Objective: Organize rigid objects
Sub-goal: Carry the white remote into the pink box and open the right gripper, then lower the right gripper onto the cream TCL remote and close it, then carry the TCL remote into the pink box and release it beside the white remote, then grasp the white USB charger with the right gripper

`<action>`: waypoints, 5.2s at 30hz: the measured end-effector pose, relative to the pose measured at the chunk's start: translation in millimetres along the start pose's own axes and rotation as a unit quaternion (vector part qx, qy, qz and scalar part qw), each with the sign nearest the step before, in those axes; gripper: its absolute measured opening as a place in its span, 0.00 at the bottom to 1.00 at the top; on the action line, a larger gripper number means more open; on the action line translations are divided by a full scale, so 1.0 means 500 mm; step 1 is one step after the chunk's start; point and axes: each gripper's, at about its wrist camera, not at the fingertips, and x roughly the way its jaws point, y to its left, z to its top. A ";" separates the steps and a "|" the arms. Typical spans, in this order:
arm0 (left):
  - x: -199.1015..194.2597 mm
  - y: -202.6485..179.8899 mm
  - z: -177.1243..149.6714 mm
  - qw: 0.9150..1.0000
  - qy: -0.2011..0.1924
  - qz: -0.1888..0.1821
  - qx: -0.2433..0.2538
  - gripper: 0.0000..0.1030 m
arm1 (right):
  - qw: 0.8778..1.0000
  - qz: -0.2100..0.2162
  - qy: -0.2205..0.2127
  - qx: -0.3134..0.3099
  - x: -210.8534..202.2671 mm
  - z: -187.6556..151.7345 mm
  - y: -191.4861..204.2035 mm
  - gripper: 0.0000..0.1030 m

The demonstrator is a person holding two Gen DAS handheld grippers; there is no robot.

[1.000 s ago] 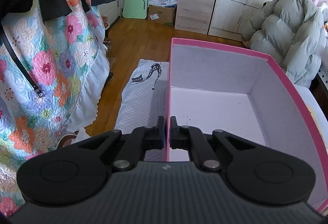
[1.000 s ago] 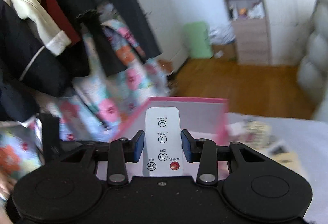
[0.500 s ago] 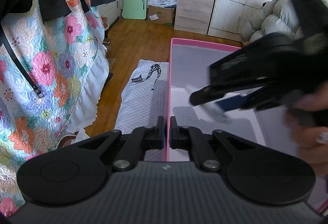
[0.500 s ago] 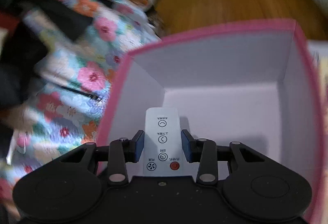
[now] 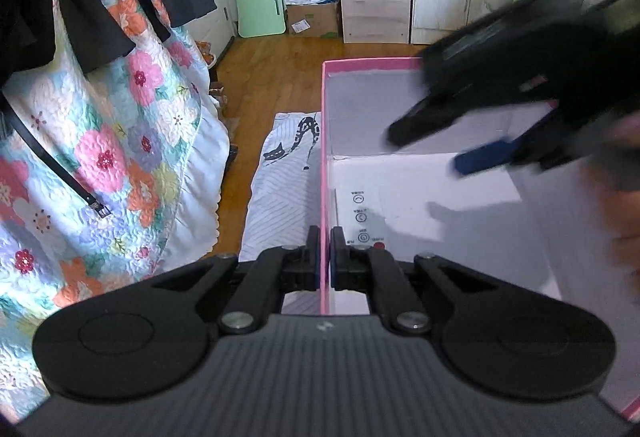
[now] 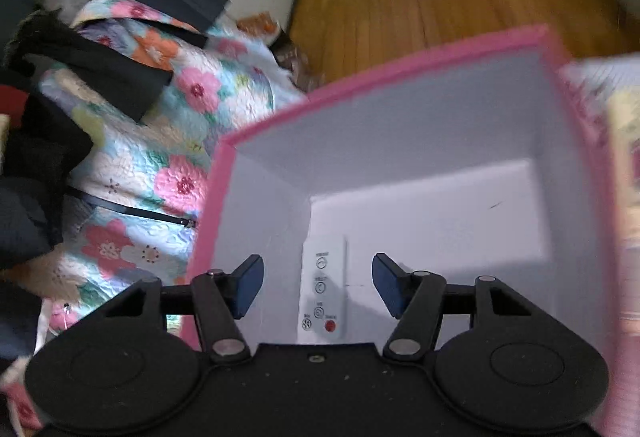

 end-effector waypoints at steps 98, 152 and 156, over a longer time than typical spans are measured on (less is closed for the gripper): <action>-0.005 -0.039 -0.007 0.998 0.004 0.032 0.045 0.07 | 0.977 0.041 -0.104 -0.180 -0.307 -0.048 -0.016 0.59; -0.005 -0.021 0.000 0.999 -0.001 0.021 0.024 0.05 | 0.958 -0.184 -0.129 -0.179 -0.350 -0.230 -0.305 0.71; -0.005 -0.022 0.000 0.999 -0.002 0.021 0.028 0.05 | 0.941 -0.241 -0.111 -0.212 -0.325 -0.257 -0.312 0.72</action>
